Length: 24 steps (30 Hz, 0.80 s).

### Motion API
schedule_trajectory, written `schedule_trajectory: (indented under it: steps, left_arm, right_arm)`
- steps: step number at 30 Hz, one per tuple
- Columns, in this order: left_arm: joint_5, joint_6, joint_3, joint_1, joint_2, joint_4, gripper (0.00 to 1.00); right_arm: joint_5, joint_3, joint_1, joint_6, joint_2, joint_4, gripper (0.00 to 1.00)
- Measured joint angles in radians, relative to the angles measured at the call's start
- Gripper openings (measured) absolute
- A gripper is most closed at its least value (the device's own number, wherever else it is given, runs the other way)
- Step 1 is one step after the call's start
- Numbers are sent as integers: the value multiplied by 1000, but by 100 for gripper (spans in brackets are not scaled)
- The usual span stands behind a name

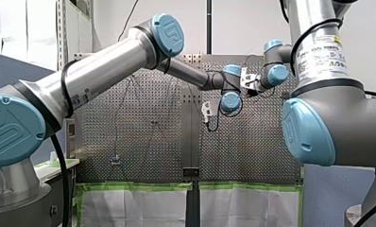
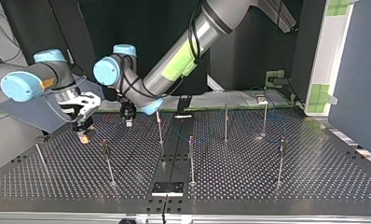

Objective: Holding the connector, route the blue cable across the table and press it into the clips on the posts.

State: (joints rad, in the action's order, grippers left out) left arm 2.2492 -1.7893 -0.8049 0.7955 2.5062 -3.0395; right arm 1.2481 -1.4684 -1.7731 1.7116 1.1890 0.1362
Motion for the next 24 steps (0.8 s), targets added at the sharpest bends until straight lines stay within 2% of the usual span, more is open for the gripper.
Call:
schedule_trajectory:
  steps: [6,15,24]
  left_arm:
    - [0,1,0,6,-37,0,0]
    - [2,-9,0,17,-55,-28,0]
    - [30,-7,0,27,-100,-28,0]
  right_arm:
    - [-11,2,1,5,47,-11,0]
    - [-12,6,2,5,72,-36,0]
    - [-20,26,2,6,110,-68,0]
